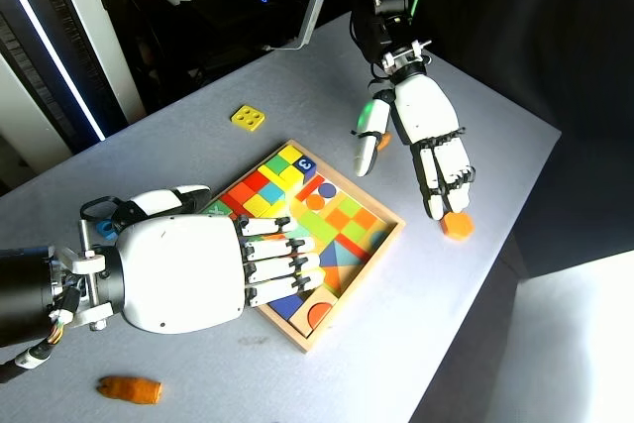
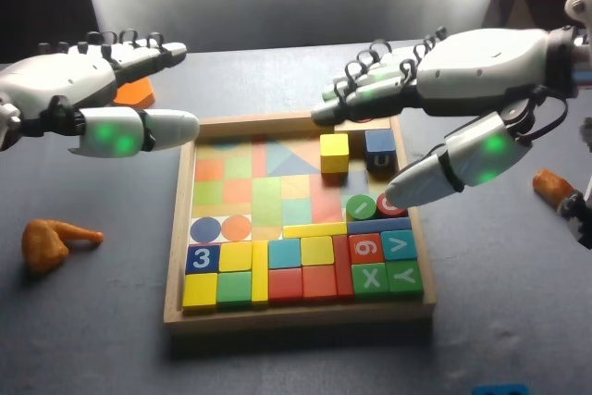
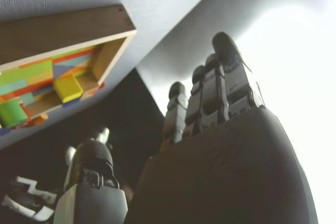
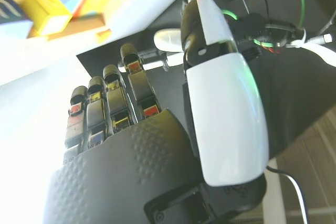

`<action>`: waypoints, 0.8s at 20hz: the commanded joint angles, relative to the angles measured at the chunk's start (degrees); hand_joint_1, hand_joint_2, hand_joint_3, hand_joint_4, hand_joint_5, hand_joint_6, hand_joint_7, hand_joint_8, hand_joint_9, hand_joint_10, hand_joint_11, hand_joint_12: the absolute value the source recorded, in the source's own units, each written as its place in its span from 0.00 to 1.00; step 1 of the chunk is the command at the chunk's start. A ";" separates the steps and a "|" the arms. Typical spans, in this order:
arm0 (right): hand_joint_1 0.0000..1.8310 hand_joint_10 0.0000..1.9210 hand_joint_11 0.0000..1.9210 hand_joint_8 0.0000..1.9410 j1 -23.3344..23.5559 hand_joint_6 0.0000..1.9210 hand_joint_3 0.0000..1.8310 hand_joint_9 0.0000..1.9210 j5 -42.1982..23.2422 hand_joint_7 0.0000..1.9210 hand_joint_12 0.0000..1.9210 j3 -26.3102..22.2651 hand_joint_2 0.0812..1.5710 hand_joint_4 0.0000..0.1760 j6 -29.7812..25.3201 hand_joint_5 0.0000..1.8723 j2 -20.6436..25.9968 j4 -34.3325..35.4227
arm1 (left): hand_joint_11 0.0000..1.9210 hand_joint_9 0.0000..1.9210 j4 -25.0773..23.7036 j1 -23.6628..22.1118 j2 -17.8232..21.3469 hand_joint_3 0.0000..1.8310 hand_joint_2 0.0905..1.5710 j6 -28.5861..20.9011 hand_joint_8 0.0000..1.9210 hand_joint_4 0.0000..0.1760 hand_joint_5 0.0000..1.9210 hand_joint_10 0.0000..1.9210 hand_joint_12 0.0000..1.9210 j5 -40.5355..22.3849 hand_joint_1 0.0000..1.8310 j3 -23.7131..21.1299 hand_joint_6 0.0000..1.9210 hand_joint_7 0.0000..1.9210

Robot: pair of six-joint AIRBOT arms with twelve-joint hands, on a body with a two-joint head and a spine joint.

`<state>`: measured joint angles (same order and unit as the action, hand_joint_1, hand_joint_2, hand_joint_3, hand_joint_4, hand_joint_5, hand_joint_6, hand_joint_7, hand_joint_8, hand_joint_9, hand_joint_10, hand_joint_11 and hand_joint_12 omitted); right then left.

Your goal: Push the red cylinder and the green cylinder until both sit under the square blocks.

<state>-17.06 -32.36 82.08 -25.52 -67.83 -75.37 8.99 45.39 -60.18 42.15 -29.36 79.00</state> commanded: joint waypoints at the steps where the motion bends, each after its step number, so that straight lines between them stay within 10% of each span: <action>1: 0.17 0.00 0.01 0.00 0.11 0.00 0.00 0.00 -2.74 0.01 0.00 -0.33 0.69 0.19 1.10 0.05 1.04 5.43 | 0.00 0.01 0.79 -0.34 0.75 0.00 0.68 -0.13 0.00 0.73 0.01 0.00 0.21 -8.59 0.00 -0.32 0.00 0.00; 3: 0.15 0.00 0.03 0.00 -0.90 0.00 0.00 0.00 -3.76 0.02 0.01 -1.12 0.69 0.07 4.74 0.04 2.36 11.17 | 0.00 0.01 1.34 0.57 2.45 0.01 0.71 -0.13 0.00 0.94 0.01 0.00 0.21 -11.97 0.00 -2.30 0.00 0.00; 7: 0.15 0.00 0.00 0.00 -3.41 0.00 0.00 0.00 -6.82 0.00 0.00 -3.45 0.67 0.07 14.57 0.03 6.16 25.54 | 0.00 0.00 3.28 3.89 6.77 0.00 0.64 -0.84 0.00 0.80 0.02 0.00 0.01 -22.03 0.00 -7.19 0.00 0.00; 8: 0.14 0.00 0.00 0.00 -4.26 0.00 0.00 0.00 -7.94 0.00 0.00 -4.30 0.68 0.16 17.45 0.01 7.47 29.62 | 0.01 0.00 3.98 5.14 7.82 0.00 0.65 -1.64 0.00 0.96 0.03 0.00 0.01 -25.44 0.00 -8.43 0.01 0.00; 10: 0.10 0.00 0.00 0.00 -6.91 0.00 0.00 0.00 -11.07 0.00 0.00 -5.94 0.69 0.00 23.29 0.01 10.19 38.95 | 0.03 0.00 5.66 8.15 9.88 0.00 0.65 -3.35 0.00 0.90 0.04 0.00 0.01 -33.00 0.00 -10.80 0.01 0.01; 12: 0.11 0.00 0.00 0.00 -10.05 0.00 0.00 0.00 -15.82 0.00 0.03 -7.05 0.70 0.06 28.29 0.03 12.07 48.39 | 0.02 0.00 6.89 10.23 11.59 0.00 0.66 -3.98 0.00 0.79 0.04 0.00 0.01 -39.10 0.00 -12.81 0.01 0.01; 13: 0.09 0.00 0.00 0.00 -12.35 0.00 0.00 0.00 -19.24 0.00 0.01 -7.86 0.71 0.09 31.10 0.03 13.22 53.80 | 0.03 0.00 7.21 11.16 12.74 0.01 0.68 -3.97 0.00 0.96 0.04 0.00 0.02 -42.29 0.00 -14.01 0.00 0.01; 14: 0.09 0.00 0.00 0.00 -14.00 0.00 0.01 0.00 -22.24 0.00 0.00 -8.53 0.72 0.33 33.18 0.02 14.03 57.89 | 0.01 0.00 7.22 11.59 13.53 0.01 0.70 -3.97 0.00 0.99 0.04 0.00 0.01 -44.17 0.00 -14.80 0.00 0.02; 16: 0.13 0.00 0.00 0.00 -18.75 0.00 0.00 0.00 -29.81 0.00 0.00 -10.13 0.70 0.38 36.58 0.02 16.03 66.62 | 0.01 0.01 7.20 12.68 15.58 0.00 0.71 -3.93 0.00 0.96 0.04 0.00 0.01 -48.89 0.01 -16.74 0.00 0.02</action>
<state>-37.26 -53.76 71.72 11.70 -52.01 -10.04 15.40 58.72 -44.62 38.52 -69.82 61.71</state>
